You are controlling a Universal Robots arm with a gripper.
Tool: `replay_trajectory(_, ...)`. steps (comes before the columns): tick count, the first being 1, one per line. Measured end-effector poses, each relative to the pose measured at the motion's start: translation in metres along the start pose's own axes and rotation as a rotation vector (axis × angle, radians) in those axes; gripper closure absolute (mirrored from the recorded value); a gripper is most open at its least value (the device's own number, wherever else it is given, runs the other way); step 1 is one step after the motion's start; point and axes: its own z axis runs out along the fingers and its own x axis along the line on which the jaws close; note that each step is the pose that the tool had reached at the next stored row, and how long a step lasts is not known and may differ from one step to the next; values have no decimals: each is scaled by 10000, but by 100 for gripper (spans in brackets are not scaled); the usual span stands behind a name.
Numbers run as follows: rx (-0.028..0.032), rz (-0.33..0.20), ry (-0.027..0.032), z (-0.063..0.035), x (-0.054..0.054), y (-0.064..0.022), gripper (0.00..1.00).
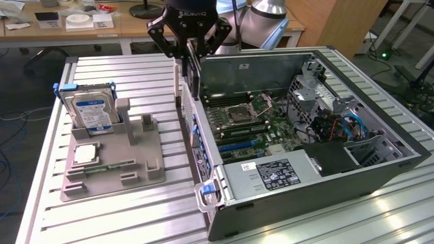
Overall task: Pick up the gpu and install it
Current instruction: 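Pick up the gpu and move the gpu toward the slot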
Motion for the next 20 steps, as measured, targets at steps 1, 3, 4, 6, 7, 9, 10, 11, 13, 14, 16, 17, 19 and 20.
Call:
replay_trajectory(1,0,0,0,0,-13,0,71)
replay_trajectory(3,0,1,0,1,-37,0,71)
replay_trajectory(4,1,1,0,1,-48,0,71)
replay_trajectory(6,1,0,0,1,-68,0,71)
replay_trajectory(7,0,0,0,1,-79,0,71)
replay_trajectory(9,0,1,0,2,-97,1,71)
replay_trajectory(10,0,1,0,2,-105,1,71)
replay_trajectory(11,0,0,0,2,-113,1,71)
replay_trajectory(13,0,0,0,2,-133,1,71)
replay_trajectory(14,0,0,0,3,-147,1,71)
replay_trajectory(16,0,0,0,3,-172,1,71)
replay_trajectory(17,0,0,1,3,-184,1,71)
replay_trajectory(19,0,0,0,4,-209,1,71)
replay_trajectory(20,0,1,1,4,-222,1,71)
